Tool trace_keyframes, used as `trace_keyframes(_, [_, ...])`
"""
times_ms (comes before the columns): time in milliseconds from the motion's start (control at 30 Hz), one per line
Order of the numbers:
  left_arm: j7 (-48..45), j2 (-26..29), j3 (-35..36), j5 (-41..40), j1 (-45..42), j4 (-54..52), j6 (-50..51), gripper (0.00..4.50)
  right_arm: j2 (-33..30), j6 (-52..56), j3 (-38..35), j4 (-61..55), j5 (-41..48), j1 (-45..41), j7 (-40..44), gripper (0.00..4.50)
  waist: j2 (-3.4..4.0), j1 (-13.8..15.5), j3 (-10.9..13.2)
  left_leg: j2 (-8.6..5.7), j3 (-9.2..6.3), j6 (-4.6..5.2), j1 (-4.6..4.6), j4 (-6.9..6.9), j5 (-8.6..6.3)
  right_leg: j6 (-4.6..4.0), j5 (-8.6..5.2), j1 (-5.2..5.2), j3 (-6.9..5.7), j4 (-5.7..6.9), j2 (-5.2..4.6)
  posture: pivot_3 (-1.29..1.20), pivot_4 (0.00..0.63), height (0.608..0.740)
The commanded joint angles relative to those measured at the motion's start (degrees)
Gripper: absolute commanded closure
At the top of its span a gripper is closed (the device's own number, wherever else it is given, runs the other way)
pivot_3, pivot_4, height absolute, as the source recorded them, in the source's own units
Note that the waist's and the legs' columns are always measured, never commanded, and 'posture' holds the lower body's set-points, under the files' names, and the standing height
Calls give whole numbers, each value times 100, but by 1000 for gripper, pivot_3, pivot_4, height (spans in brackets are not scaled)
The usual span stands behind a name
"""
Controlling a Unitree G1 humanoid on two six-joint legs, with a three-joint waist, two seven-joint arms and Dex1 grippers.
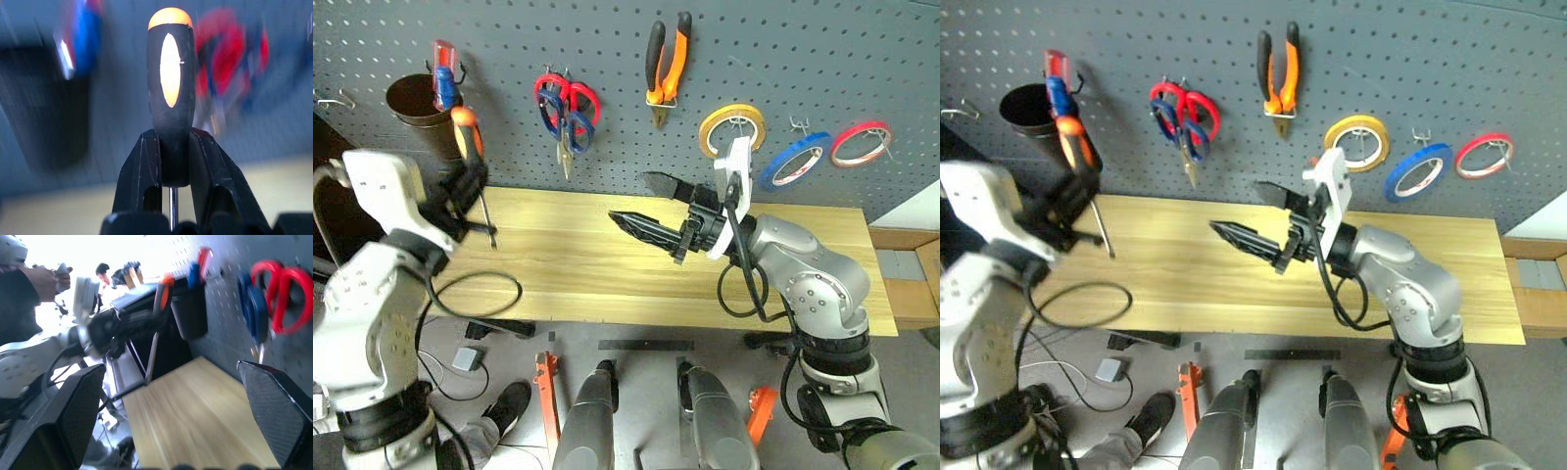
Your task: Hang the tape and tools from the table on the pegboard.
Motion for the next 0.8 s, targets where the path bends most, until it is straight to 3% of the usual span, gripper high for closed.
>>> trace_keyframes(33, [87, 192, -80, 98, -683, 368, -514, 4062, 8, -220, 32, -64, -36, -57, 57, 0, -10, -2, -10, -23, 1, -1, 0, -1, 0, -1, 4, 0, 0, -2, 0, -16, 269, 740])
trace_keyframes(200, [-31, 458, -290, 269, -1354, 894, -1013, 4062, -15, -285, 64, -35, -88, -94, 68, 0, -24, -15, -22, -30, 0, -20, -1, -4, 11, -1, 9, -1, -1, -2, -4, -25, 256, 740])
trace_keyframes(433, [27, 806, -12, -41, -2419, 1636, -1142, 4062, -48, -352, 104, 43, -139, -120, 84, 0, -30, -31, -29, -29, -3, -24, -1, -2, 14, -6, 13, -4, -7, 9, 1, -27, 256, 740])
trace_keyframes(800, [65, 1214, -349, 918, -2928, 3193, -2818, 4062, -52, -424, 142, 123, -266, -168, 167, 0, -37, -22, -60, -31, -3, -28, 0, 5, 17, -6, 14, -4, -8, 17, 0, -30, 255, 740])
